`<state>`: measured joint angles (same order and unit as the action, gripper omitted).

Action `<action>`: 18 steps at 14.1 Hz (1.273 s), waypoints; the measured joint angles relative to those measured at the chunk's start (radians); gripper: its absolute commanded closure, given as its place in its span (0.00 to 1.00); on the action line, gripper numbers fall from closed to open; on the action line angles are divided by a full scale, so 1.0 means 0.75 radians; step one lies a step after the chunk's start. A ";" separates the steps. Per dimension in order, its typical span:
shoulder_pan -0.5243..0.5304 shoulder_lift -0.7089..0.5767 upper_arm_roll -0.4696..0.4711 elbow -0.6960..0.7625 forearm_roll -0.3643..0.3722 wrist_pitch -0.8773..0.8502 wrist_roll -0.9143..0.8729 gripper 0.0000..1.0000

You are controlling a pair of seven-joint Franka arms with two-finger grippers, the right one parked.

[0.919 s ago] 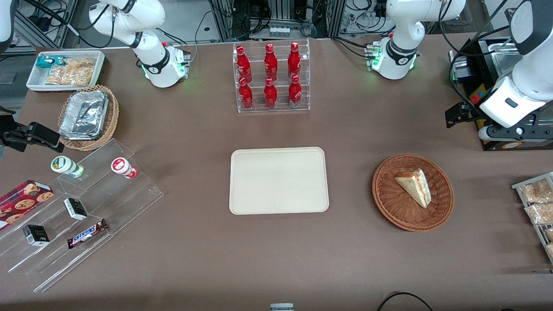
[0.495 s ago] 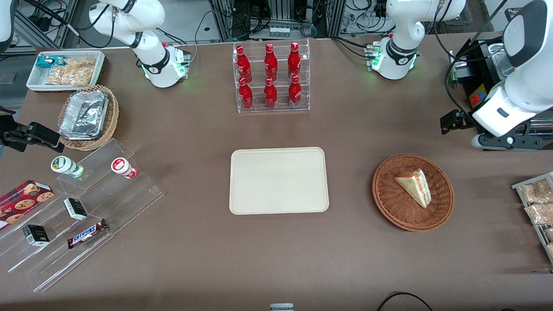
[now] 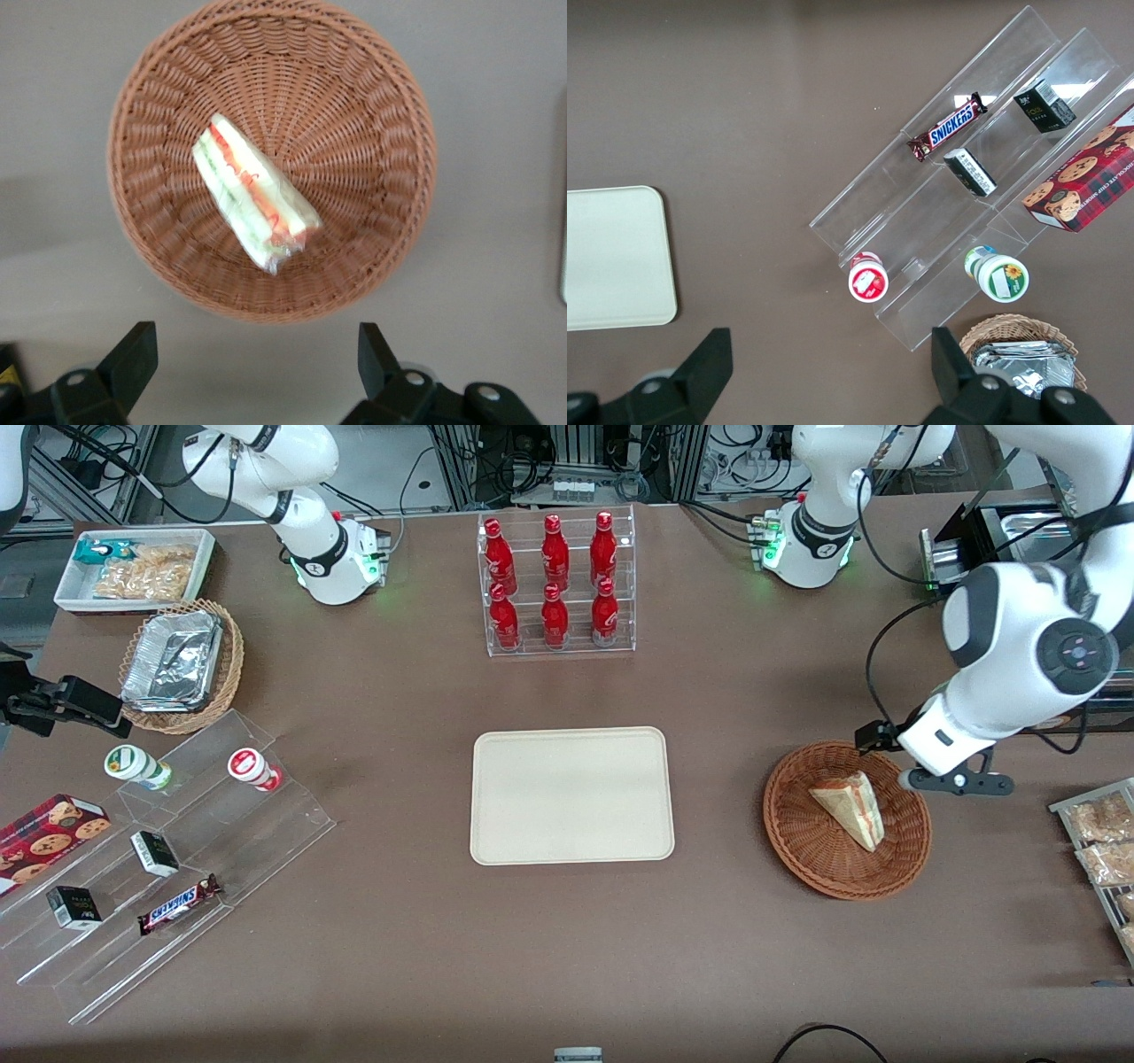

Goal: Place sandwich from basket to tray
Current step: 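Move the left gripper over the wrapped sandwich in the wicker basket, then lower the left gripper and close it on the sandwich wedge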

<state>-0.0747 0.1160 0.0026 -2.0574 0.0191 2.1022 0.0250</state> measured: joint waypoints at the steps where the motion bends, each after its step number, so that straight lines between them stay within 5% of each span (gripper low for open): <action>1: 0.001 0.019 0.001 -0.049 -0.002 0.085 -0.007 0.00; 13: 0.002 0.256 0.001 -0.095 -0.015 0.504 -1.001 0.00; 14: 0.002 0.274 0.001 -0.096 -0.016 0.520 -1.054 0.11; 17: 0.001 0.309 0.000 -0.099 -0.017 0.529 -1.132 0.77; 18: 0.001 0.314 0.000 -0.100 -0.017 0.529 -1.145 0.89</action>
<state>-0.0741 0.3518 0.0025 -2.1323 0.0060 2.4986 -0.8337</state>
